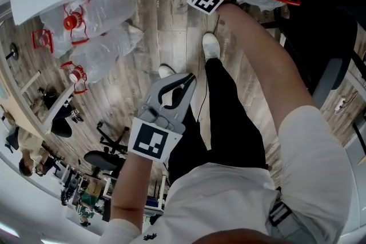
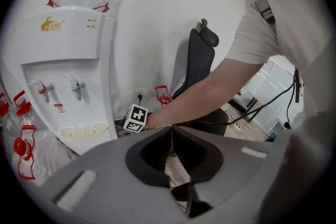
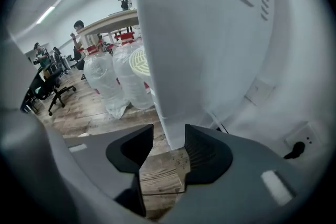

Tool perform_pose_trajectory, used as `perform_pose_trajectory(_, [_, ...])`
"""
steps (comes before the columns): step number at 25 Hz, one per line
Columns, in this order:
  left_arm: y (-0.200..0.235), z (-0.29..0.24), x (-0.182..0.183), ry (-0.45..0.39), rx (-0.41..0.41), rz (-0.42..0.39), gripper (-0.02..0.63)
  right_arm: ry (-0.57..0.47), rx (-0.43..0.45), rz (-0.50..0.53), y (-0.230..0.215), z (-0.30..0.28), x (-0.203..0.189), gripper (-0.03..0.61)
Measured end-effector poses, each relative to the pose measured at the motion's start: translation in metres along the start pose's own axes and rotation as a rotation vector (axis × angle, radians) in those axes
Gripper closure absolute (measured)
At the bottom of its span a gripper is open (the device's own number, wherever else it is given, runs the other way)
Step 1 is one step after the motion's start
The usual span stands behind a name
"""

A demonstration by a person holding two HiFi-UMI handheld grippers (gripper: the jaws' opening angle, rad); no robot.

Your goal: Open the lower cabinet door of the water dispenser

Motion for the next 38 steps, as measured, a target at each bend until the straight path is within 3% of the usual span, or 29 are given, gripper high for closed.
perform_pose_trajectory(9, [0.014, 0.003, -0.010, -0.003, -0.012, 0.031, 0.558, 0.023, -0.014, 0.042, -0.007, -0.022, 0.012, 0.403])
perform_pose_trajectory(25, [0.025, 0.026, -0.022, -0.037, -0.001, 0.048, 0.558, 0.053, -0.105, -0.030, -0.002, -0.023, 0.017, 0.411])
perform_pose_trajectory(38, [0.028, 0.069, -0.046, -0.091, 0.021, 0.059, 0.558, 0.111, -0.128, -0.097, 0.054, -0.020, 0.005, 0.411])
Point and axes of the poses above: the fingertips, and each gripper's own axes: z backward along the fingers, y to its left, x out of its top, the point moved 7 cm from there along z, backward along the fingers, and after that the axes turned 4 degrees about y, right-handed, at the moved point
